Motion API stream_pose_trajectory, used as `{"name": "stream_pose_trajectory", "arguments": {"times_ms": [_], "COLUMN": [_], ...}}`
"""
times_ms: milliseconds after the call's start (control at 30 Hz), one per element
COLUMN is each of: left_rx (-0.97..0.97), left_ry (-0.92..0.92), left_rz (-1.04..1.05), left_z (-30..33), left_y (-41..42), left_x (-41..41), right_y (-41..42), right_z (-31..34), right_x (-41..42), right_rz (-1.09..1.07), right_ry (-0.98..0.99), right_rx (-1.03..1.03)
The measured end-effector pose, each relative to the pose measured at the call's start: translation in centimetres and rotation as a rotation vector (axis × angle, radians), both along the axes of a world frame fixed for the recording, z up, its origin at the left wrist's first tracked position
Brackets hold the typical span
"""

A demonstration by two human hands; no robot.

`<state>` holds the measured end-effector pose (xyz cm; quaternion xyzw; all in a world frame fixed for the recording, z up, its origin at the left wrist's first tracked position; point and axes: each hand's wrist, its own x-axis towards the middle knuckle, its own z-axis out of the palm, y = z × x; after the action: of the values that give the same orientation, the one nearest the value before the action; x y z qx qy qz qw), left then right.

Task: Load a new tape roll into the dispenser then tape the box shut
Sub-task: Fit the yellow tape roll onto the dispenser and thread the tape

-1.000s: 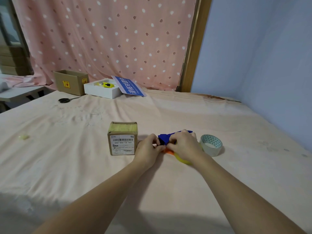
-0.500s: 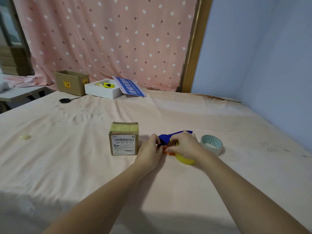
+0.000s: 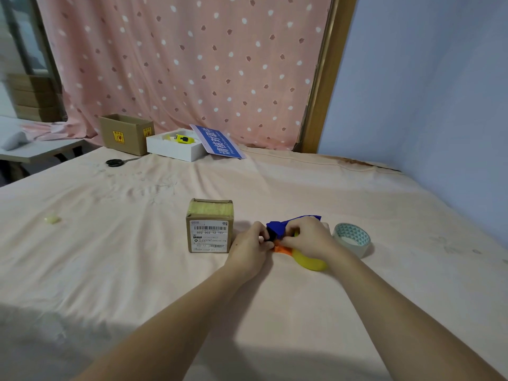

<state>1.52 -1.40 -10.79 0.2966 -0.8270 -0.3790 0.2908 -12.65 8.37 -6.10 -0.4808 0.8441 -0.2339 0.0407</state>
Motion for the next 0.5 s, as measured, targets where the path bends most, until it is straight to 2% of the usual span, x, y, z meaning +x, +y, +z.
{"name": "stream_pose_trajectory", "arguments": {"times_ms": [200, 367, 500], "left_rx": [0.027, 0.013, 0.079], "left_ry": [-0.02, -0.046, 0.005], "left_rz": [-0.011, -0.043, 0.006], "left_z": [-0.06, 0.2, 0.46], "left_y": [-0.37, -0.4, -0.11], "left_x": [0.23, 0.54, 0.36], "right_y": [0.0, -0.62, -0.58], "right_z": [1.03, 0.56, 0.56], "right_x": [0.03, 0.02, -0.21], "right_rz": [-0.012, -0.039, -0.026], "right_ry": [-0.149, -0.124, -0.167], "right_rx": [0.033, -0.014, -0.021]}}
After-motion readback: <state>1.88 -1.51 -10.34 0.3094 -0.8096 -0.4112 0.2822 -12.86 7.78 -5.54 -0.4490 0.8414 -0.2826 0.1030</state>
